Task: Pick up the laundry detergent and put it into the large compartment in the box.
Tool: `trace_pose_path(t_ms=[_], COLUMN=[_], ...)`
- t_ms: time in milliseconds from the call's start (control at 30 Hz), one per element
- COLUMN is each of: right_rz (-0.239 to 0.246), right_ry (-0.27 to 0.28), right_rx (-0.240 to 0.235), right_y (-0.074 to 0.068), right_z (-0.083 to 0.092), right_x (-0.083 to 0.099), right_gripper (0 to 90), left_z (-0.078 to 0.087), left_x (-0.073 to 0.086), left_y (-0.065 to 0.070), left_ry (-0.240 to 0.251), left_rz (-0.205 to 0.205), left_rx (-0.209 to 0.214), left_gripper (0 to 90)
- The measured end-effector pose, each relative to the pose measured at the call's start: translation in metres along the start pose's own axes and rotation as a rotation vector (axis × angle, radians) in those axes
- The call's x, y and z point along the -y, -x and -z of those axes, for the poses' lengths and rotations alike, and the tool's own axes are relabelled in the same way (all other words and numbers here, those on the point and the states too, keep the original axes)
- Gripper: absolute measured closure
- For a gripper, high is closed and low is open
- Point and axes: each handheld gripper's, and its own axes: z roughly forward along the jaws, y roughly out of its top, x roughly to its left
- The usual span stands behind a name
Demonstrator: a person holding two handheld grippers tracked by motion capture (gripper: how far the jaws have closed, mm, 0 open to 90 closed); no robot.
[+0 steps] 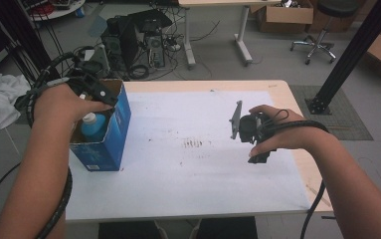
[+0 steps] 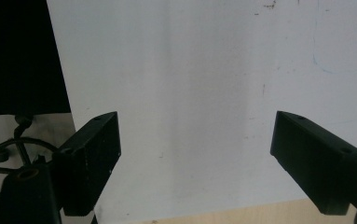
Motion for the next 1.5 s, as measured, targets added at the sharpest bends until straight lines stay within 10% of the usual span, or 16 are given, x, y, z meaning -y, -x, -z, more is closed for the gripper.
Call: trace_pose_path(t_ms=[967,1500], right_rz=[-0.014,-0.011], right_ry=[-0.020,-0.026], right_rx=[-0.021,-0.024], right_y=[0.011,0.014], right_z=[0.000,0.003], right_x=[-0.002,-0.005], right_gripper=[16.1,16.1], left_z=[0.000,-0.002], left_x=[0.004,0.018], left_y=[0.093,0.126], left_ry=[0.048,0.094], left_rz=[-0.706,-0.980], left_rx=[0.156,0.214], left_gripper=[0.1,0.1])
